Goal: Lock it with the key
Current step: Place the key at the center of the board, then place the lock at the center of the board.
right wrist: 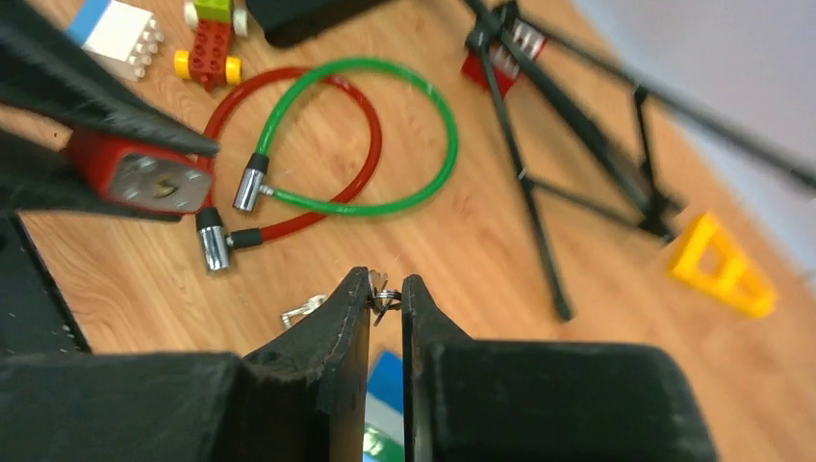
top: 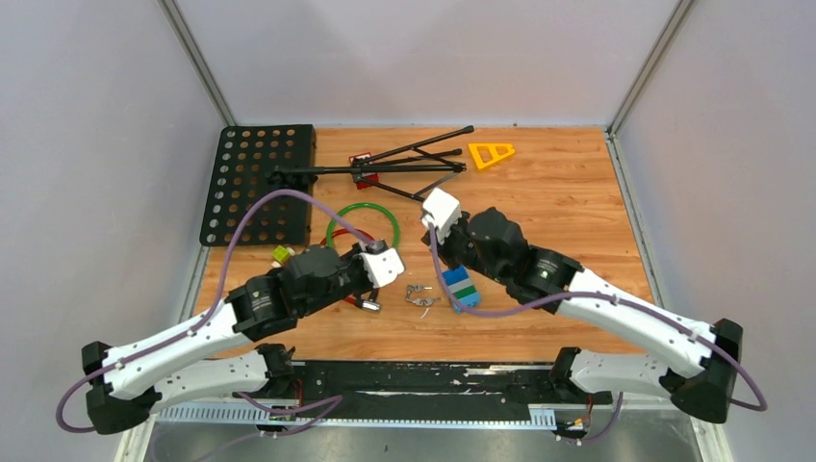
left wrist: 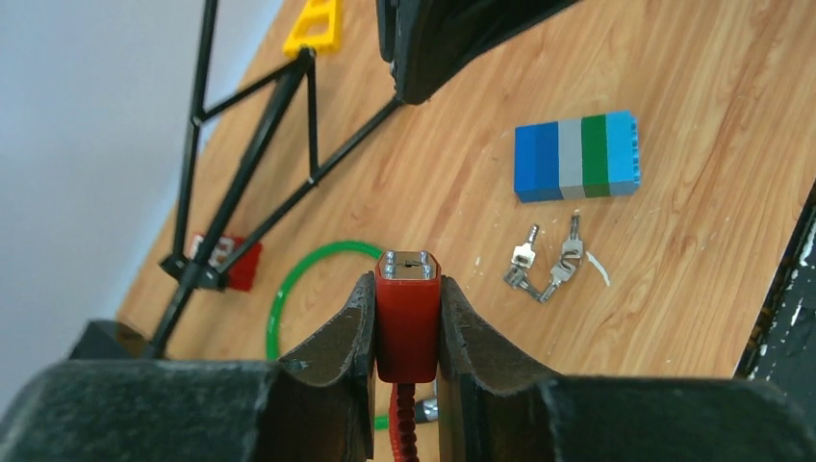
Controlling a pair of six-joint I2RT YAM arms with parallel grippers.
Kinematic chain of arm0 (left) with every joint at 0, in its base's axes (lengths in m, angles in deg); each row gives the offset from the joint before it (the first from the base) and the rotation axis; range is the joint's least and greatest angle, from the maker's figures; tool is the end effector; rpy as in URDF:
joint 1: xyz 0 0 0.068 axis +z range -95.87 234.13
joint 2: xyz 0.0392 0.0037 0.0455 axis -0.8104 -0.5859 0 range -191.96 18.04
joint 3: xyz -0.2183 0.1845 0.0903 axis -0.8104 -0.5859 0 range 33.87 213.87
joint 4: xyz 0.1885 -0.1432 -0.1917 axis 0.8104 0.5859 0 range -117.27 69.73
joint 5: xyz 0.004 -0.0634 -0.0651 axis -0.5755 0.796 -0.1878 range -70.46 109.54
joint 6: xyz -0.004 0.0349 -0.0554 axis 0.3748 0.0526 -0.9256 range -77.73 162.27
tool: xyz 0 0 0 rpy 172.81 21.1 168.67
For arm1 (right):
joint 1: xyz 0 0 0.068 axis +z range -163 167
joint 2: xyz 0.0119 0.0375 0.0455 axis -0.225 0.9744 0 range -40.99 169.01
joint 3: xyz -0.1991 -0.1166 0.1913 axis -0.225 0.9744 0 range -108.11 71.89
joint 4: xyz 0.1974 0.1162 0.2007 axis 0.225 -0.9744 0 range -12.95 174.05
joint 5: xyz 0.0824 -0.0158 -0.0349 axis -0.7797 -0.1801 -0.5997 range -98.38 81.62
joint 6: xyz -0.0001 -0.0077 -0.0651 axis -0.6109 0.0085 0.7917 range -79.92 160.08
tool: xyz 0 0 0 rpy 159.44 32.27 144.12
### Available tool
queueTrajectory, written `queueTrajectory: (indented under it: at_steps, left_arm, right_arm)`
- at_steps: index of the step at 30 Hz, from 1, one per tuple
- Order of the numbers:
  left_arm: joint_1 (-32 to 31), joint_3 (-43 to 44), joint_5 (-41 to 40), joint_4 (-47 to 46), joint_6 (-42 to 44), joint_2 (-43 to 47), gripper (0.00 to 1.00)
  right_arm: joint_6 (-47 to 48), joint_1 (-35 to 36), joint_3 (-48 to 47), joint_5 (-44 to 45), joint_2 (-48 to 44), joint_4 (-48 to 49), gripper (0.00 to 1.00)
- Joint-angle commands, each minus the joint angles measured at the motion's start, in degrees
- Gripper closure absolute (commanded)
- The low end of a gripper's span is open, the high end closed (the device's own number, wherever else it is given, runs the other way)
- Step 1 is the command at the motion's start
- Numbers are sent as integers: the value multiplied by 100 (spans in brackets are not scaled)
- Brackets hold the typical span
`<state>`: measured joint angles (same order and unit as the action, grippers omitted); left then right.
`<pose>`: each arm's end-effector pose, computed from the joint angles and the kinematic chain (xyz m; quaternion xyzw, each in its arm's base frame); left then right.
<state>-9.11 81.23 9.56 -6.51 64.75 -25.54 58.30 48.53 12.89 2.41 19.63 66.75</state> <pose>0.1044 -0.1871 0.3572 0.5067 0.6221 -0.1409 0.5800 0.1452 0.2475 0.3790 -0.4775 0.6568 0.1425 0.5661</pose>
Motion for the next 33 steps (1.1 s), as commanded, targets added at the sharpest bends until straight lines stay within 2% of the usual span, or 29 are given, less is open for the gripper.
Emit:
queueTrajectory:
  at_steps: [1,3,4,5,6,8,10,15,20,21,22,23,24,25,28,33]
  left_arm:
    - [284,308,-391,-286,-1315,-407,100]
    - [393,194,-517,-477,-1528,-403,100]
    - [453,119,-628,-584,-1624,-360,100]
    - [524,38,-741,-679,-1718,-306,100]
    - [608,-44,-785,-751,-1816,-239,100]
    - [808,-198,-721,-846,-2029,-154,100]
    - [987,-295,-497,-902,-2203,-153,100]
    - [1142,-512,-230,-1411,-2680,-561,100]
    - [1454,-574,78,-2125,-3255,-1665,98]
    - [1587,-527,245,-2256,-3401,-1840,90]
    - [1727,-452,462,-2310,-3515,-2112,74]
    - [1848,-368,669,-2342,-3593,-2349,48]
    - [1956,-256,774,-2297,-3686,-2580,19]
    - [2031,-145,681,-2179,-3794,-2739,3]
    - [2329,-56,355,-1808,-3992,-2839,0]
    - [3157,-340,569,-1428,-4117,-2385,0]
  right_arm:
    - [-2610,-585,-137,-1288,560,-443,96]
    - [-2938,-659,-74,-1547,858,-473,72]
    - [-3031,-682,-132,-1549,1072,-580,64]
    - [-3100,-701,-196,-1497,1199,-741,39]
    - [-3135,-719,-243,-1430,1262,-850,27]
    - [-3167,-760,-238,-1246,1222,-905,18]
    - [-3239,-806,-187,-712,1096,-899,15]
    - [-3340,-958,-51,-308,891,-988,15]
    - [-3764,-968,269,-129,659,-1030,15]
    - [-3843,-969,355,-129,608,-1020,15]
    - [-3934,-968,440,-170,556,-997,15]
    - [-4002,-968,515,-209,496,-976,15]
    - [-4062,-973,578,-218,438,-975,15]
    - [-4101,-971,639,-209,380,-995,15]
    - [-4170,-969,761,-9,185,-1179,15]
    - [-4216,-977,1070,331,-64,-1208,14]
